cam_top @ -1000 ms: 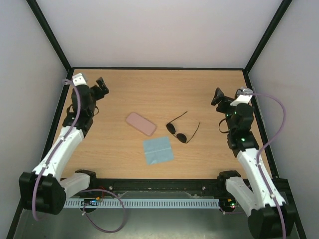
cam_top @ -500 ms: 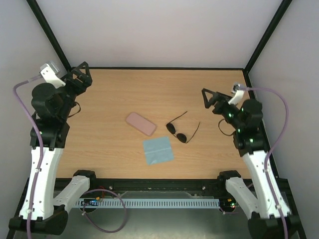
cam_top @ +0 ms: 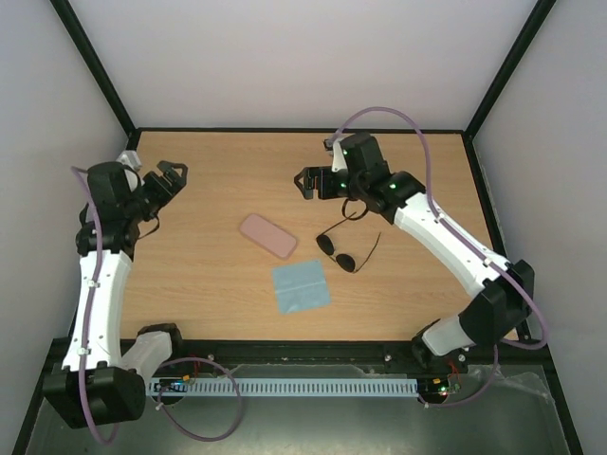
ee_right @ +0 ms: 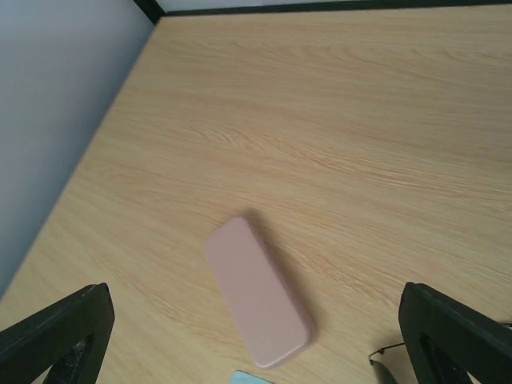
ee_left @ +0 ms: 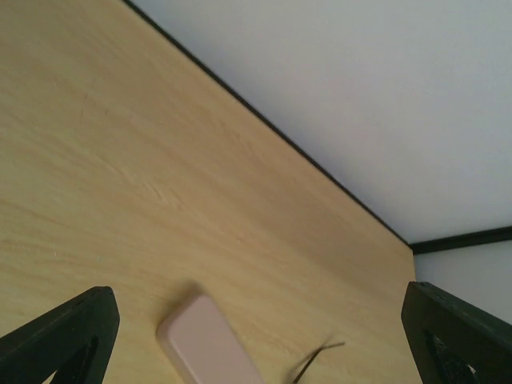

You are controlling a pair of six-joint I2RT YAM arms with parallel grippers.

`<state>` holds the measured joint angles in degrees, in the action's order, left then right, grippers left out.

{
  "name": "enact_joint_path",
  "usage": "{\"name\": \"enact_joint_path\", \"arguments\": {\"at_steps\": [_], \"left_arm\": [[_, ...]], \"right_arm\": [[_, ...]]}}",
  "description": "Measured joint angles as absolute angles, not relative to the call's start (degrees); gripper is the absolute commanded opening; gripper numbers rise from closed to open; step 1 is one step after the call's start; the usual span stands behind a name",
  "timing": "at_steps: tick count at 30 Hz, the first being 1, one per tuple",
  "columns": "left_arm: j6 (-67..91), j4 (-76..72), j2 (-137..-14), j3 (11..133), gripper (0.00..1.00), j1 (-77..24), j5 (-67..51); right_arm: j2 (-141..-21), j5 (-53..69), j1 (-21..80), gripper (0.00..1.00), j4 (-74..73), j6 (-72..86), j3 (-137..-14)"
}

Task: Organize the sunglasses
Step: Pick up the sunglasses case at the center of the board.

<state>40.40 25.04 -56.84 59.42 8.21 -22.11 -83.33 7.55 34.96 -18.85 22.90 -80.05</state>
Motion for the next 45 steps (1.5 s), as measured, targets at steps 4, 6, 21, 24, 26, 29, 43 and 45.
{"name": "enact_joint_path", "arguments": {"at_steps": [4, 6, 21, 24, 26, 29, 43, 45], "left_arm": [[40.6, 24.3, -56.1, 55.4, 1.0, 8.3, -24.6], [40.8, 23.8, -56.2, 53.8, 1.0, 8.3, -25.7], [39.9, 25.6, -44.1, 44.7, 1.0, 11.3, -29.7], [40.2, 23.0, -44.1, 41.7, 1.0, 11.4, -33.1], [40.8, 21.9, -43.9, 37.3, 0.99, 11.6, -34.7], [41.1, 23.2, -43.9, 33.1, 1.0, 11.6, -35.6], [42.5, 20.1, -44.8, 32.4, 1.0, 11.5, -34.9], [42.6, 20.0, -44.9, 32.1, 1.0, 11.5, -34.4]], "right_arm": [[-88.5, 6.6, 34.4, 0.99, -19.9, 21.3, -82.0], [-93.9, 3.5, 35.4, 1.0, -21.5, 19.5, -85.9], [-117.0, -5.7, 51.2, 0.96, -30.4, 9.4, -99.2], [-120.7, -4.6, 51.3, 0.98, -30.4, 8.5, -100.9], [-123.0, -4.4, 51.3, 0.98, -30.7, 7.7, -102.4], [-126.0, -5.2, 51.3, 0.98, -31.6, 6.6, -104.7], [-127.7, -6.6, 51.5, 0.92, -32.7, 5.1, -105.1], [-127.7, -6.6, 51.5, 0.92, -32.7, 5.0, -105.0]]}}
